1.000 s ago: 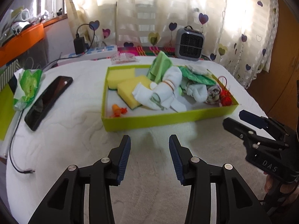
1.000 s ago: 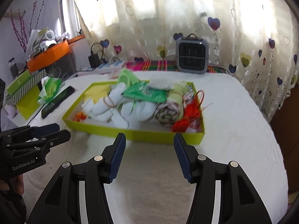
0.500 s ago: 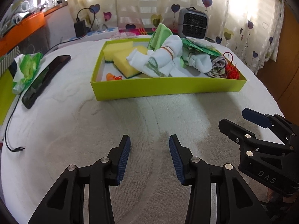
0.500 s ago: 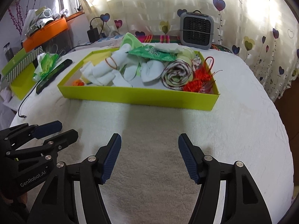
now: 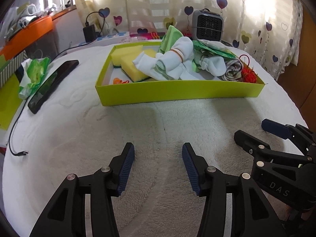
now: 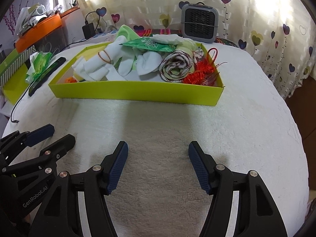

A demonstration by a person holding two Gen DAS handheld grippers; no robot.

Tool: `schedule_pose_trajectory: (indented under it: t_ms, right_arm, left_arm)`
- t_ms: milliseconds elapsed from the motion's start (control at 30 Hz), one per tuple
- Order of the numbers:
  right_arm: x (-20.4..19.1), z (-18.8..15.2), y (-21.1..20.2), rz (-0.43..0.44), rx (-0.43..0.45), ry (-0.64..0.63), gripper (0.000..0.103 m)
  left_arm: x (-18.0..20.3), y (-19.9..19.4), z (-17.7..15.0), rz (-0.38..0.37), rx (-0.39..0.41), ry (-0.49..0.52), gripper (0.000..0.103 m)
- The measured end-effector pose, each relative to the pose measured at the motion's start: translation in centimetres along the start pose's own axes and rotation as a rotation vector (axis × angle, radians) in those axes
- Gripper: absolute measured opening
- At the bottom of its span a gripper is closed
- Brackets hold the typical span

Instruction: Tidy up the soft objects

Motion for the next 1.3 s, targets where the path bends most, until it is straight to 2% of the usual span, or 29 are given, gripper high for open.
schedule_pose_trajectory:
  t_ms: [1300]
  right_arm:
    - [-0.04, -0.02, 0.14, -0.007, -0.003, -0.009, 0.069]
  left_arm:
    - [0.07, 0.08, -0.03, 0.010, 0.003, -0.001, 0.051]
Point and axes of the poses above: each gripper's, at about its wrist camera, not at the fingertips, and y roughly the way its jaws point, x to its right, z to its top, the point moved 8 cm from there along y, roughly the way its jaws point, and after that the axes turned 2 degrees about -x, right-handed, at the moved point
